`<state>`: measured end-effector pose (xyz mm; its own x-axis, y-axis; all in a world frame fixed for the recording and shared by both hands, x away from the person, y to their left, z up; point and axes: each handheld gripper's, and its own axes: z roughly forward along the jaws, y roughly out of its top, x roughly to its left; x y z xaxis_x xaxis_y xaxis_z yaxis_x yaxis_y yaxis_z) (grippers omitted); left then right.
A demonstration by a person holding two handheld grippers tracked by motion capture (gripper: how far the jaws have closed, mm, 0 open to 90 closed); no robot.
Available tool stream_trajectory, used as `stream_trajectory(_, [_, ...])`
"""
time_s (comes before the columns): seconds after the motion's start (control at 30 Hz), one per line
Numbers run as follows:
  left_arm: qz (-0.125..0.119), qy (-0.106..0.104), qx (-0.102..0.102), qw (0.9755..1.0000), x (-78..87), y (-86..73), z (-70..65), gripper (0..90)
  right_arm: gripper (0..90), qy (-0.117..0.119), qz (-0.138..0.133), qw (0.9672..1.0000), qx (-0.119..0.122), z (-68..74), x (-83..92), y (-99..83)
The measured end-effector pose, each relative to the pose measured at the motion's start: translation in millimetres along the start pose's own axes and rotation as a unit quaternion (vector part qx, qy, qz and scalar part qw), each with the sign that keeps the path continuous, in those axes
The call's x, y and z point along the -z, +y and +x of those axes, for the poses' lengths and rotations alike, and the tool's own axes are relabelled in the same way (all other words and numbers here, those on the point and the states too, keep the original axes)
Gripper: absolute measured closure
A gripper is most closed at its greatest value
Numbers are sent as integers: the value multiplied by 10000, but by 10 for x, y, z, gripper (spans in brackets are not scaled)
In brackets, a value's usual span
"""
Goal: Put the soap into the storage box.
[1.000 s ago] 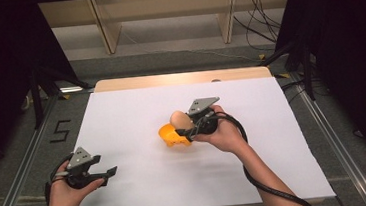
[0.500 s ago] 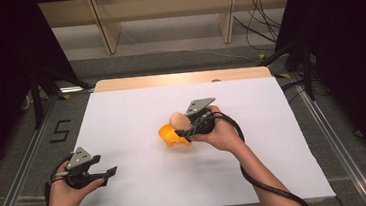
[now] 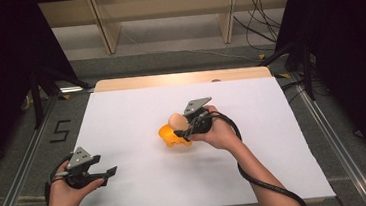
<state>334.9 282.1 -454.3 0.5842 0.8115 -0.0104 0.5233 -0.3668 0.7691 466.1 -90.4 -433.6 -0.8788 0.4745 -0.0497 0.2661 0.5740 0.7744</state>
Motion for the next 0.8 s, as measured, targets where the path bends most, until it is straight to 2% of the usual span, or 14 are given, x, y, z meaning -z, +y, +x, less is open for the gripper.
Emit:
stream_trajectory(0.1, [-41,-9,14,10000,-6,-4,1,246,331,19,77,9999,-70,11,-23,-10])
stream_trajectory(0.13, [-37,-23,16,10000,-6,-3,3,246,331,71,133,9999,20,0,-35,-12])
stream_trajectory(0.17, [-40,-40,17,10000,-8,-3,5,246,331,60,146,9999,4,2,-48,-16])
stream_trajectory(0.2, [-34,-43,16,10000,-7,-3,6,246,329,39,136,9999,-64,11,-61,-24])
stream_trajectory(0.33, [-24,-41,4,10000,-6,-4,10,245,324,39,175,9998,-57,-3,-75,-42])
stream_trajectory(0.4, [-57,-53,24,10000,-13,-4,8,246,317,46,76,9999,-77,-13,-79,-50])
stream_trajectory(0.47, [-50,-48,16,10000,-14,-5,9,246,319,60,67,9999,-138,-13,-65,-46])
stream_trajectory(0.5, [-48,-49,8,10000,-16,-5,8,246,309,85,-45,9998,-189,-20,-42,-29])
stream_trajectory(0.63, [-41,-36,3,10000,-13,-5,5,245,296,62,-182,9997,-137,-20,20,12])
stream_trajectory(0.8, [30,-82,-29,10000,0,-2,15,246,310,52,-142,9998,-116,3,149,-38])
